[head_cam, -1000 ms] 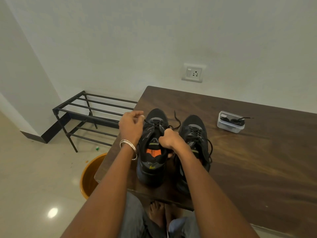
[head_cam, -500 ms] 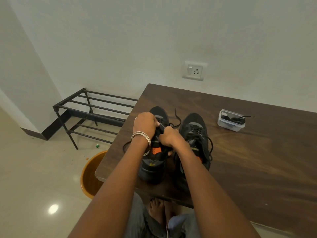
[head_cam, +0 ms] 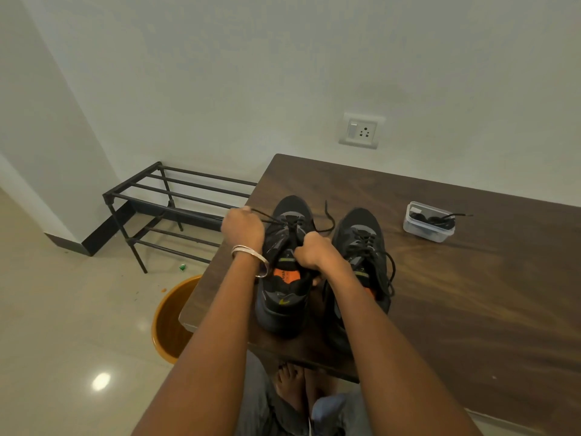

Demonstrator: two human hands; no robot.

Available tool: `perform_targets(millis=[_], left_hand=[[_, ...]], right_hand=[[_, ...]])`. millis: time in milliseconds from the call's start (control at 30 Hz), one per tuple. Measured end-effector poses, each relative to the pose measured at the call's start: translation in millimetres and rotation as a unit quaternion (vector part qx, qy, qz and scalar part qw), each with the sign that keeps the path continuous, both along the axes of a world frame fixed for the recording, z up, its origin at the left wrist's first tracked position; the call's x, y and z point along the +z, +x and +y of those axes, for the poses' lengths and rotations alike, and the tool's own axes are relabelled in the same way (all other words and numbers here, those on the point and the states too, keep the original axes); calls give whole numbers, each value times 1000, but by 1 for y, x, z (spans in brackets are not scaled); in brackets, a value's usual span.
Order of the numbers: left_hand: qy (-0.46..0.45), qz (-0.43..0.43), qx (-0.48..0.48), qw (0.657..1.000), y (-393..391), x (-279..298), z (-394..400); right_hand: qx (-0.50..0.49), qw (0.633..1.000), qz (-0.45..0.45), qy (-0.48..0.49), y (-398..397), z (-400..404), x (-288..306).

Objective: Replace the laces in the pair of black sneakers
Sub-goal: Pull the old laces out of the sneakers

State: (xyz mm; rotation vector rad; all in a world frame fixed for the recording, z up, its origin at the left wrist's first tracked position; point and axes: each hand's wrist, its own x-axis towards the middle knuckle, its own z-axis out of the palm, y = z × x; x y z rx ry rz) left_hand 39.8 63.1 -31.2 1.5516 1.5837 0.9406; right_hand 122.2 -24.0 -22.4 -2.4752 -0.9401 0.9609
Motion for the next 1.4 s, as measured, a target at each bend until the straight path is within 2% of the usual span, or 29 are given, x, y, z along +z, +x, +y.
perform_targets(millis=[67, 200, 300, 367, 433, 533, 700, 800, 900, 967, 1067, 1233, 1267, 1333, 1400], left_hand=[[7, -32, 36, 999, -8, -1, 6], [152, 33, -27, 987, -13, -10, 10], [221, 136, -148, 954, -6, -5, 7], [212, 238, -231, 919, 4, -7, 2], [172, 283, -258, 907, 11, -11, 0], [144, 268, -239, 922, 11, -15, 4], [151, 256, -215, 930, 1, -15, 5], [161, 206, -190, 946, -7, -10, 10], [139, 128, -249, 950, -6, -10, 10], [125, 143, -285, 940, -1, -14, 6], [129, 161, -269, 941, 3, -19, 6], [200, 218, -270, 916, 6, -21, 5], [199, 206, -253, 924, 7, -21, 5], [197, 126, -197, 952, 7, -16, 4], [146, -42, -114, 982, 8, -8, 4]], right_hand=[[-4, 1000, 3, 1, 1, 1, -2], [-7, 1000, 10, 1, 2, 2, -4], [-10, 1000, 8, 6, 2, 2, -4], [-8, 1000, 7, 5, 2, 2, -4], [-9, 1000, 11, 4, 1, 2, -4], [-15, 1000, 11, 3, 1, 1, -4], [-26, 999, 15, 13, 1, 0, -5], [-21, 1000, 13, 12, 1, 1, -5], [-24, 1000, 16, 10, 0, 1, -5], [-26, 1000, 12, 10, -2, 1, -6], [-21, 1000, 5, 17, -2, 1, -6], [-22, 1000, 5, 20, -1, 2, -7], [-22, 1000, 4, 20, -1, 2, -6], [-20, 1000, 0, 20, -1, 2, -7], [-17, 1000, 0, 21, -1, 1, -6]])
